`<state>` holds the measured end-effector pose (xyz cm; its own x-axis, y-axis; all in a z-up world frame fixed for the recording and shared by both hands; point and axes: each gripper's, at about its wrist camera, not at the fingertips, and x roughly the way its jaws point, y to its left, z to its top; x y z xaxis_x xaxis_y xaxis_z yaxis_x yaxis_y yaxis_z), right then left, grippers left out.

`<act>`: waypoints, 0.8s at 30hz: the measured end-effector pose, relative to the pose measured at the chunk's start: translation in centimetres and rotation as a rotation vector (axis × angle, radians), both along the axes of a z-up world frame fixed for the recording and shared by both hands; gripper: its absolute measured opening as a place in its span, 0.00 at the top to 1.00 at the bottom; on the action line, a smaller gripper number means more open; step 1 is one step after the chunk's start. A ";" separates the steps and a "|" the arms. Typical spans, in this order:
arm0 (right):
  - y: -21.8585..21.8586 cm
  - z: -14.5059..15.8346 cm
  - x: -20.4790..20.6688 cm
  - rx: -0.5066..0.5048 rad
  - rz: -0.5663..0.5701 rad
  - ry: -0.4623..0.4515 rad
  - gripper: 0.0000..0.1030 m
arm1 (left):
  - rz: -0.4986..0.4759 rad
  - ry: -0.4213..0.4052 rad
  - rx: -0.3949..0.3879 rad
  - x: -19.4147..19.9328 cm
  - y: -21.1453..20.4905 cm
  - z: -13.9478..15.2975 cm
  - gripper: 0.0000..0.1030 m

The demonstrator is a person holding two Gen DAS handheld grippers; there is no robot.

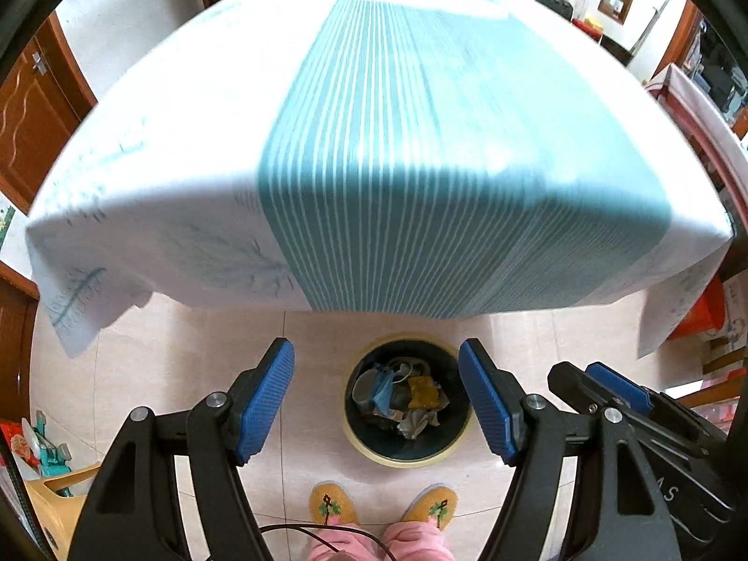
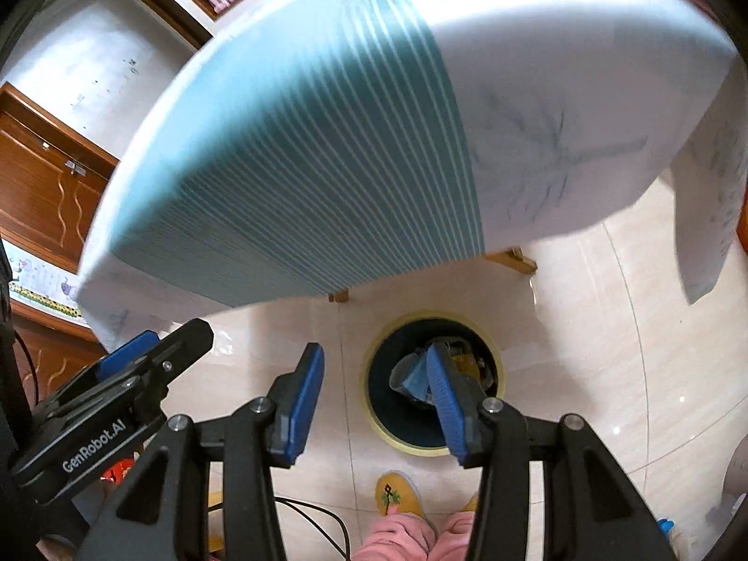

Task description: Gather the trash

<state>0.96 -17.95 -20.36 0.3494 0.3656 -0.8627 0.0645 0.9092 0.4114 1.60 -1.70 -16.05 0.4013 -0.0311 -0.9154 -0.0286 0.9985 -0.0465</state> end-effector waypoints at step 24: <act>-0.6 17.8 0.6 -0.064 0.031 -0.125 0.55 | 0.002 -0.119 0.003 -0.8 -0.3 16.8 0.31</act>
<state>1.61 -18.57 -2.55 0.4447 0.3232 -0.8353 -0.0122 0.9347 0.3552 0.78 -2.04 0.79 0.5073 -0.0278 -0.8613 -0.0253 0.9986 -0.0471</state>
